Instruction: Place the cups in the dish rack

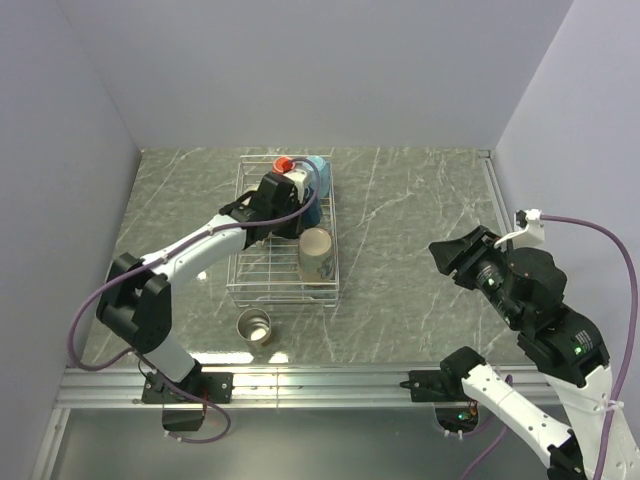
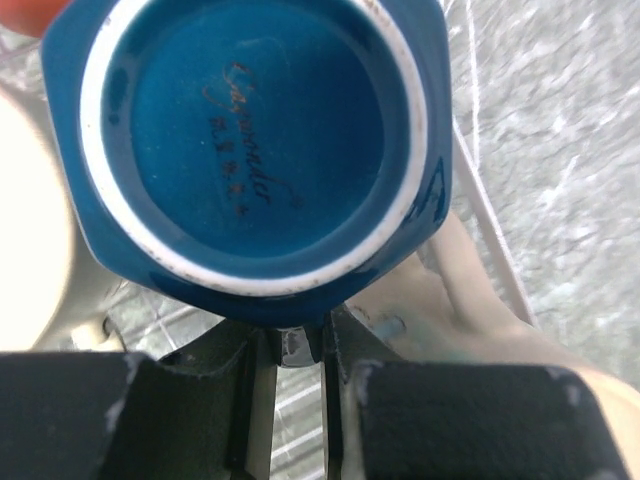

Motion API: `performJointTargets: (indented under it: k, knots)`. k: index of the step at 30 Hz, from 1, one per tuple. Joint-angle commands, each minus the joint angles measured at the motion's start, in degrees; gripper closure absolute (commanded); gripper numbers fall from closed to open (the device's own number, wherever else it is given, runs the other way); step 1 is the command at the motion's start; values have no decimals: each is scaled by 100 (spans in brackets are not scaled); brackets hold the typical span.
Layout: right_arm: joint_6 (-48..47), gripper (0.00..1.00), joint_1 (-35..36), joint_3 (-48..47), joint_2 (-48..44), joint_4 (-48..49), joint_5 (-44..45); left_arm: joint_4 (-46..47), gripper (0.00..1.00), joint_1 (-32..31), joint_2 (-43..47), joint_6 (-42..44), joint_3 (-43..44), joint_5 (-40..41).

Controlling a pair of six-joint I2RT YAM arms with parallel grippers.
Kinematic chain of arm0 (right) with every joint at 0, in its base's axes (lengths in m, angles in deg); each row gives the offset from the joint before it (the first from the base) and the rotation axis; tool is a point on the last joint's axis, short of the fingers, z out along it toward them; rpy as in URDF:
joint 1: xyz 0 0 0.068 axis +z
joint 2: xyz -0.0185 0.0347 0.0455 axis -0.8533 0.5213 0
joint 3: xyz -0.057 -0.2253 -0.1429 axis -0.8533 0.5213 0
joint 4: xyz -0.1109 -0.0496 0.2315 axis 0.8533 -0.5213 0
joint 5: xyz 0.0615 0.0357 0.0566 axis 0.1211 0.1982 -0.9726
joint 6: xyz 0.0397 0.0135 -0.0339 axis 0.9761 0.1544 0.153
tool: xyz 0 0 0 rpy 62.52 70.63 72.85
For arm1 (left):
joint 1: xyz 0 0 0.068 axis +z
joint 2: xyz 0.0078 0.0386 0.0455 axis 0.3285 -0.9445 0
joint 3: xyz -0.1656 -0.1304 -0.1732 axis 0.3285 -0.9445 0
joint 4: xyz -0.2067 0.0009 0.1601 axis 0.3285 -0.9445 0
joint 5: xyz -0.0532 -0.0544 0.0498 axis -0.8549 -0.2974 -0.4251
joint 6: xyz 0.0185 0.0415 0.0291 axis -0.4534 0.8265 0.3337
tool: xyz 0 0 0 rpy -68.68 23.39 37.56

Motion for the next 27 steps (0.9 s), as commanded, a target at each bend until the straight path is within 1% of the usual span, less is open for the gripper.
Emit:
performJointTargets:
  k: [1,7,9,12,13,17,19,20,21,23,25,26,27]
  knots:
    - [240,44,-34,-78,-111,-22,208,713,100,-30,-139,390,93,-192]
    - [416,44,-34,10,-242,-92,340,722,100,-30,-420,610,111,-253]
    - [460,44,-25,71,-304,-109,357,547,100,-22,-543,619,259,-236]
    - [565,44,-34,159,-366,-110,349,143,100,-22,-851,567,602,-113]
    - [583,44,-25,185,-383,-110,349,37,100,-30,-973,584,716,61]
    - [610,44,-34,203,-383,-118,357,-122,99,-22,-1132,637,902,344]
    - [618,44,-34,194,-375,-136,375,-157,93,-22,-1185,663,972,362]
    - [627,44,-34,186,-392,-153,401,-209,87,-22,-1194,672,990,371]
    - [627,44,-34,177,-401,-180,410,-236,83,-22,-1220,681,1007,371]
    - [636,44,-34,177,-436,-206,436,-254,80,-13,-1221,707,973,397]
    - [662,44,-34,212,-471,-250,454,-324,80,-13,-1238,742,955,441]
    - [671,44,-34,221,-515,-259,454,-376,85,-13,-1290,760,972,450]
    - [680,44,-25,238,-532,-268,454,-507,86,-4,-1317,795,990,450]
